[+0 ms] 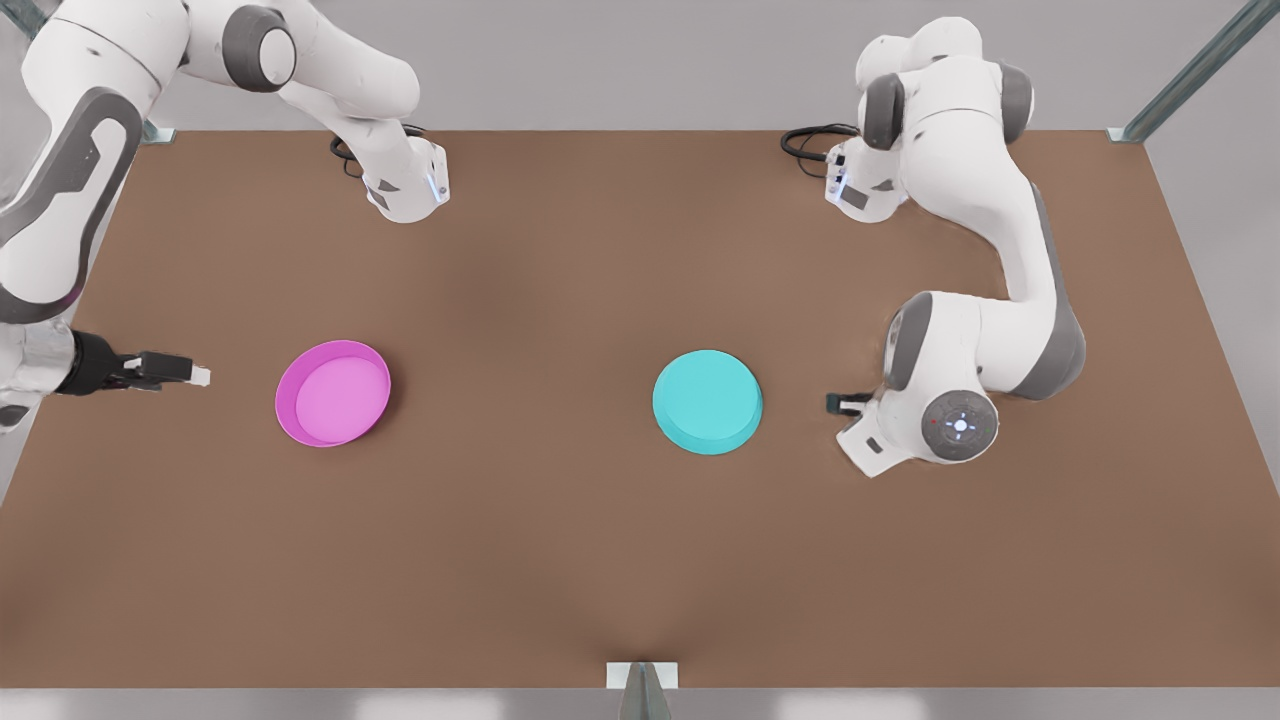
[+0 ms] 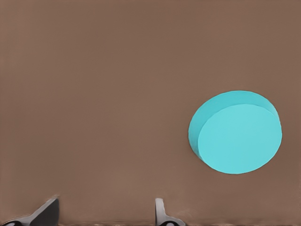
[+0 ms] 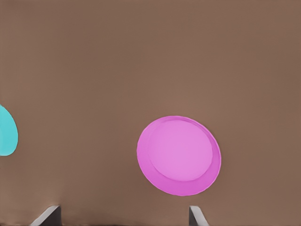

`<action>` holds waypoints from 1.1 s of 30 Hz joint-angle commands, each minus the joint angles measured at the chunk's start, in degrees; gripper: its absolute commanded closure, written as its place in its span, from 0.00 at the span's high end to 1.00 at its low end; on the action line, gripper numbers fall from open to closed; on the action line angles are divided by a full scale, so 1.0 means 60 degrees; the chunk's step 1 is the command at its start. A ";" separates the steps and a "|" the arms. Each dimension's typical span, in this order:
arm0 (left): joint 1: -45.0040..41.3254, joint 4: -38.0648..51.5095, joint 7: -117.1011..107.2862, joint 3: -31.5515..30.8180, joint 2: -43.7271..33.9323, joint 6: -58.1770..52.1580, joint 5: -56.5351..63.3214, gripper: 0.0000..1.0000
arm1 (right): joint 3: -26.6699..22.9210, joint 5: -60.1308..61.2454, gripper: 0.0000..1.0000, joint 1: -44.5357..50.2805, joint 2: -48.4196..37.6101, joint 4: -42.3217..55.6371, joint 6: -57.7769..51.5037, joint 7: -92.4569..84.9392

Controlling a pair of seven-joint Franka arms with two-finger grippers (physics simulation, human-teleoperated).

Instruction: Flip the blue plate over with the left arm, and stack the pink plate on top of the blue plate with the right arm

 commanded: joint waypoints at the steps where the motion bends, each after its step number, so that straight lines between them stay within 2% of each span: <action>1: 0.0309 -0.0314 0.0132 -0.0459 -0.0450 0.0083 0.0515 1.00 | -0.0002 0.0098 1.00 -0.0064 0.0126 -0.0092 0.0116 -0.0248; 2: 0.1789 -0.1295 0.0147 -0.2466 -0.1680 0.0493 0.2156 1.00 | -0.0002 0.0376 1.00 -0.0283 0.0185 -0.0896 0.0774 -0.1476; 3: 0.2667 -0.2362 0.0147 -0.3418 -0.2689 0.1281 0.2861 1.00 | -0.0002 0.0874 1.00 -0.0488 0.0170 -0.1906 0.1506 -0.2634; 4: 0.2934 -0.3142 0.0162 -0.3582 -0.3600 0.1753 0.2993 1.00 | -0.0002 0.1007 1.00 -0.0503 0.0361 -0.1982 0.1582 -0.3134; 7: 0.3139 -0.3450 0.0016 -0.3568 -0.3982 0.2090 0.3023 1.00 | 0.0012 0.1080 1.00 -0.0796 0.0215 -0.2946 0.1930 -0.4728; 8: 0.3139 -0.3435 -0.0349 -0.3553 -0.3865 0.2061 0.2994 1.00 | 0.0071 0.1065 1.00 -0.0855 -0.0210 -0.4132 0.3117 -0.5594; 9: 0.3168 -0.3304 -0.0248 -0.3465 -0.3719 0.2061 0.2964 1.00 | 0.0086 0.1065 1.00 -0.0899 -0.0210 -0.4632 0.3688 -0.6004; 18: 0.3095 -0.3230 -0.0307 -0.3494 -0.3557 0.1958 0.3023 1.00 | -0.0017 0.1446 0.99 -0.1470 0.0903 -0.5644 0.4965 -0.6358; 19: 0.3066 -0.3230 -0.0307 -0.3509 -0.3557 0.1856 0.3023 1.00 | -0.0017 0.1534 0.93 -0.1397 0.0932 -0.5761 0.5141 -0.6343; 23: 0.3051 -0.3230 -0.0321 -0.3509 -0.3557 0.1841 0.3023 1.00 | -0.0017 0.2061 0.78 -0.1309 0.1225 -0.6113 0.5771 -0.6328; 27: 0.3051 -0.3230 -0.0321 -0.3524 -0.3543 0.1827 0.3023 1.00 | 0.0012 0.2062 0.71 -0.1309 0.1254 -0.6362 0.6327 -0.6138; 28: 0.3051 -0.3245 -0.0307 -0.3524 -0.3557 0.1827 0.3023 1.00 | 0.0012 0.2062 0.59 -0.1309 0.1269 -0.6391 0.6342 -0.6138; 29: 0.3051 -0.3245 -0.0292 -0.3524 -0.3543 0.1827 0.3023 1.00 | 0.0012 0.2076 0.54 -0.1221 0.1313 -0.6391 0.6357 -0.6138; 33: 0.3051 -0.3245 -0.0278 -0.3524 -0.3543 0.1827 0.3023 1.00 | 0.0012 0.2237 0.48 -0.1192 0.1474 -0.6391 0.6386 -0.6138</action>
